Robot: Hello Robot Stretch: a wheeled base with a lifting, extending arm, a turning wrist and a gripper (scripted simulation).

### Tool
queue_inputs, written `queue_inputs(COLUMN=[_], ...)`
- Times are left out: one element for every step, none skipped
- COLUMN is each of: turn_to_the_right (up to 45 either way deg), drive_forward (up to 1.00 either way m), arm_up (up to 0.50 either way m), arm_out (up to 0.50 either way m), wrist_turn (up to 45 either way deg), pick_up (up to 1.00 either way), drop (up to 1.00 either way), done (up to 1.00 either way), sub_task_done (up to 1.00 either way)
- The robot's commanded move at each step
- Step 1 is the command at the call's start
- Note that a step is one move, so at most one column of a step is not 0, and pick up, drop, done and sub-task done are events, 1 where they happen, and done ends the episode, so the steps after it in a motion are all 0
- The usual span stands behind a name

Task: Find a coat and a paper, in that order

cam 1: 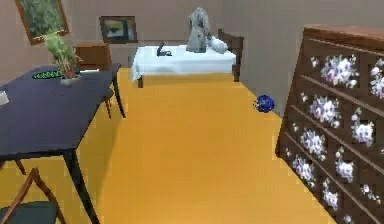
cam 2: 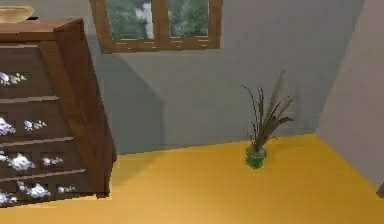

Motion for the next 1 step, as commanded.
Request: queue_inputs(turn_to_the_right=[0.0], drive_forward=[1.0], arm_up=[0.0], arm_out=[0.0], wrist_turn=[0.0], pick_up=[0.0], drop=[0.0], done=[0.0], sub_task_done=[0.0])
